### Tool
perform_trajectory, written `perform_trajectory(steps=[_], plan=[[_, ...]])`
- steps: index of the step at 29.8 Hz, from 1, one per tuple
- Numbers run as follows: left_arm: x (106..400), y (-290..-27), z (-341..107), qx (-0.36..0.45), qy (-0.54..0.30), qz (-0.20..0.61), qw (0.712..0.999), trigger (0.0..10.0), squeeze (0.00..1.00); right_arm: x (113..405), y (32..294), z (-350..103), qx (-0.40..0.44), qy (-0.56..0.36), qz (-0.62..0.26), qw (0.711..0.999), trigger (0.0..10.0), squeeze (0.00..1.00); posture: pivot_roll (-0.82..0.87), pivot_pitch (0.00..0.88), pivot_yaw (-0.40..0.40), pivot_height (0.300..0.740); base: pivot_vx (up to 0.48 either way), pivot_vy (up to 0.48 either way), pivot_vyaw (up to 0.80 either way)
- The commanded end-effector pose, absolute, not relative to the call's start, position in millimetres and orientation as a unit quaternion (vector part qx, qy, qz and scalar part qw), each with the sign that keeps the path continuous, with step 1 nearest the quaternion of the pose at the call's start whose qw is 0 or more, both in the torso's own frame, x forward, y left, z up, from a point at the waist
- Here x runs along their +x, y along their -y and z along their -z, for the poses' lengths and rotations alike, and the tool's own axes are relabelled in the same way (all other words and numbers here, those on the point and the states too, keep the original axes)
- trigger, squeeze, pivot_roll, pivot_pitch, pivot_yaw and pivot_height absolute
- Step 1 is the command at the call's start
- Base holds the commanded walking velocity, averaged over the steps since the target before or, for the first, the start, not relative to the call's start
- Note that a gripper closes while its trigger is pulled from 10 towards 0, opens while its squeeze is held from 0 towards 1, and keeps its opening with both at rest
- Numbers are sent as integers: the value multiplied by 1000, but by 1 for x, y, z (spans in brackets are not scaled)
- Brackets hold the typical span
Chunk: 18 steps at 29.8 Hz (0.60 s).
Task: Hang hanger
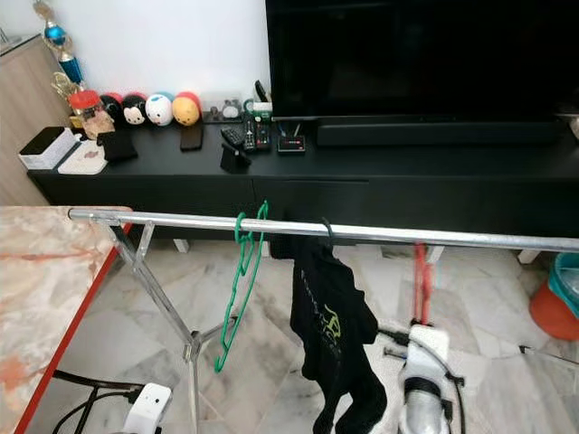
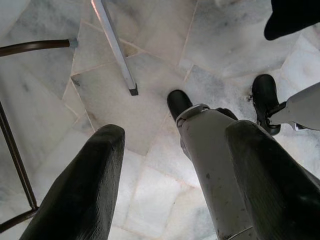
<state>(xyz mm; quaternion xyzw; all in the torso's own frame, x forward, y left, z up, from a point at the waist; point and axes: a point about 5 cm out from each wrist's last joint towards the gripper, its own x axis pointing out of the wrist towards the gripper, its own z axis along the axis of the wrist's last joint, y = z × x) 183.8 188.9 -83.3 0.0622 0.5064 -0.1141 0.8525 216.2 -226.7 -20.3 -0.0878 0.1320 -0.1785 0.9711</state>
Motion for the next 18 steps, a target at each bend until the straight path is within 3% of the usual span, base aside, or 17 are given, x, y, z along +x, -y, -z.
perform_trajectory(steps=[1, 18], plan=[[181, -193, 84, 70, -514, 112, 848, 10000, 0, 226, 226, 7, -89, -90, 178, 976, 10000, 0, -88, 0, 55, 740, 0, 0, 0], [181, -194, 84, 70, -514, 112, 848, 10000, 0, 271, 231, -41, -79, -5, 164, 983, 10000, 0, -84, 0, 54, 740, 0, 0, 0]])
